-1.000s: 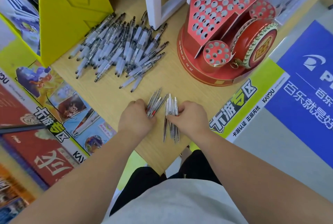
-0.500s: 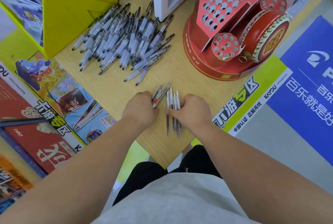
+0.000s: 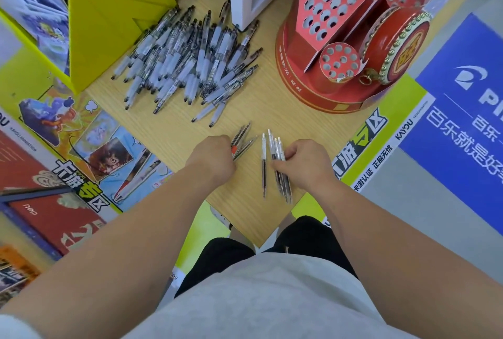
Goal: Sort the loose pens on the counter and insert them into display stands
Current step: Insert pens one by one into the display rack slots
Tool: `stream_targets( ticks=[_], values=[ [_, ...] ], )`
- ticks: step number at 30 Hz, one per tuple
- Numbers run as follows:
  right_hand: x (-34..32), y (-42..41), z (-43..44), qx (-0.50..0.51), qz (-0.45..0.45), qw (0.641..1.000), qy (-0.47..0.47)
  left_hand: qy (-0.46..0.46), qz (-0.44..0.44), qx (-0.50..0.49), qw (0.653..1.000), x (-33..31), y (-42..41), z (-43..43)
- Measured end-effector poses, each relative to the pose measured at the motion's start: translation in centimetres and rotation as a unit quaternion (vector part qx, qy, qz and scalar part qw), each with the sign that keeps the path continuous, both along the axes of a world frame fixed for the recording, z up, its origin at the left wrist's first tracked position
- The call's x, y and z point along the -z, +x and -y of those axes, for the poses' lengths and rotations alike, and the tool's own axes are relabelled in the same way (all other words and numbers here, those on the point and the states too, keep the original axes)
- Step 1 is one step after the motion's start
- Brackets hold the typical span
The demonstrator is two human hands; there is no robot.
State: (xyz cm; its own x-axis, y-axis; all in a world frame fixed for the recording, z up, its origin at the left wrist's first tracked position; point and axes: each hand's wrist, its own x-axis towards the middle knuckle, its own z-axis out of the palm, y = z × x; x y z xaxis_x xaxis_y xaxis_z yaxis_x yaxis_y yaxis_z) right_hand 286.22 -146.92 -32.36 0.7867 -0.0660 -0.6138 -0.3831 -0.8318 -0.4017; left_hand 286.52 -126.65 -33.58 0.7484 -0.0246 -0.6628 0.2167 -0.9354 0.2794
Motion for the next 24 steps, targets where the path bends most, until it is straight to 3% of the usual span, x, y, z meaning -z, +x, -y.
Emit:
stream_targets(
  ticks=[5, 9, 15, 22, 24],
  values=[
    [-0.1, 0.2, 0.3, -0.016, -0.012, 1.0, 0.008, -0.032, 0.0, -0.011, 0.999, -0.3, 0.3, -0.4],
    [-0.2, 0.3, 0.2, -0.04, -0.015, 0.999, 0.002, -0.112, -0.001, -0.104, 0.988, -0.9, -0.3, -1.0],
    [-0.5, -0.2, -0.1, -0.035, 0.017, 0.999, -0.011, -0.299, -0.065, -0.357, 0.883, -2.4, -2.6, -2.1],
    [-0.5, 0.3, -0.1, -0.029, -0.002, 1.0, 0.001, -0.384, -0.103, -0.415, 0.818, -3.0, -5.1, -2.3],
    [-0.6, 0.7, -0.3, -0.042, -0.016, 0.999, 0.0, -0.388, -0.092, -0.414, 0.818, -3.0, -5.5, -2.1]
  ],
)
